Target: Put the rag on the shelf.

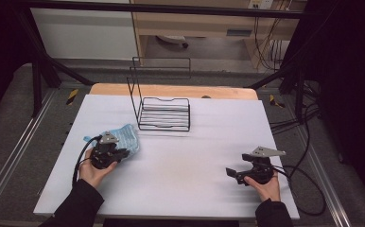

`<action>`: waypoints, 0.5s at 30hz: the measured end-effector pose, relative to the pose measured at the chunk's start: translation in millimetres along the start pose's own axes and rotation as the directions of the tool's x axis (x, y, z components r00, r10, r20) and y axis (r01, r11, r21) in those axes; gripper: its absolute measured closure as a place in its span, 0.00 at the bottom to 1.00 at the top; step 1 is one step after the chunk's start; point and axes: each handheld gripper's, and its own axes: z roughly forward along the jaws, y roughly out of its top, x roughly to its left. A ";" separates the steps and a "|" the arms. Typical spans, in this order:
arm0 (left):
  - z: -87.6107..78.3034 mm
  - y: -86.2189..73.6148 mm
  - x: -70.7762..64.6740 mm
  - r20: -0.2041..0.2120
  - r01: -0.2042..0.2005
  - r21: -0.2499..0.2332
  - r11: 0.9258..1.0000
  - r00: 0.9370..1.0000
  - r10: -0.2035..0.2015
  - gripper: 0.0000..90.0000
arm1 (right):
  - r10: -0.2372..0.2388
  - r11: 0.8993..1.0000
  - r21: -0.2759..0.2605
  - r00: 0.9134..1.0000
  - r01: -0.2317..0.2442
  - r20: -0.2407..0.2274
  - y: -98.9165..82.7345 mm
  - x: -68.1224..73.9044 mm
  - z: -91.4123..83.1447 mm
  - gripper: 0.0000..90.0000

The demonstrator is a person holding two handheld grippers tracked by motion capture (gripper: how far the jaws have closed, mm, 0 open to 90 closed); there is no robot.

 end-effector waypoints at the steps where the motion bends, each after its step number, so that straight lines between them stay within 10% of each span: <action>1: -0.6 -0.6 -1.8 0.004 0.003 0.001 1.000 1.000 -0.003 0.92 | 0.000 1.000 0.000 1.000 0.000 0.000 0.0 0.0 0.1 0.02; 15: 2.6 1.1 -26.2 0.039 0.019 0.004 1.000 0.999 -0.019 0.92 | 0.001 1.000 0.000 1.000 -0.001 -0.001 0.0 0.2 0.3 0.02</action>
